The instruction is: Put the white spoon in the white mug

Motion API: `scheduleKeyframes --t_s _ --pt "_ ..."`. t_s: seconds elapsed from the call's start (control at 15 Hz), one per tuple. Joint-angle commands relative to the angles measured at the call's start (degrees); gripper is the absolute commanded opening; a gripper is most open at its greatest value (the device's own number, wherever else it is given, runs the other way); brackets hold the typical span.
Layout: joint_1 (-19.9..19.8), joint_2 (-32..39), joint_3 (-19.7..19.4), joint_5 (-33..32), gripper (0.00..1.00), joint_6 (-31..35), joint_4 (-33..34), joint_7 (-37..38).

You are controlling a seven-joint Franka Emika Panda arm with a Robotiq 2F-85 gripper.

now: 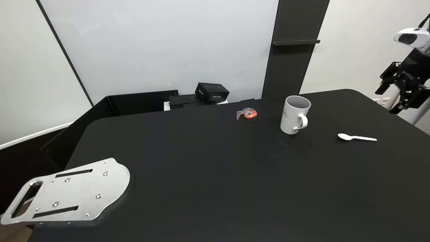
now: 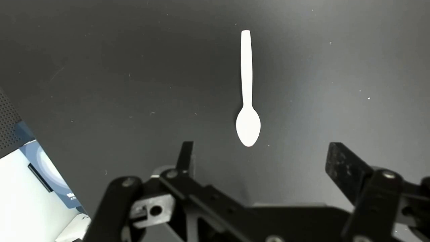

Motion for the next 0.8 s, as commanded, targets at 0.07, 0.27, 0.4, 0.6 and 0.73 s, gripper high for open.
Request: scheduleKeyframes --t_s 0.07,0.27,0.4,0.6,0.73 --pt "-0.50 -0.05 0.52 -0.61 1.00 -0.11 0.03 0.50" --pt "-0.50 -0.05 0.52 -0.61 1.00 -0.12 0.04 0.51" --pt "-0.09 0.13 0.03 -1.30 1.00 0.51 0.12 0.87" --pt "0.49 2.88 0.12 -2.14 1.00 0.45 3.15 1.18" --pt "2.52 4.47 -0.60 -3.39 1.00 2.34 3.77 4.31"
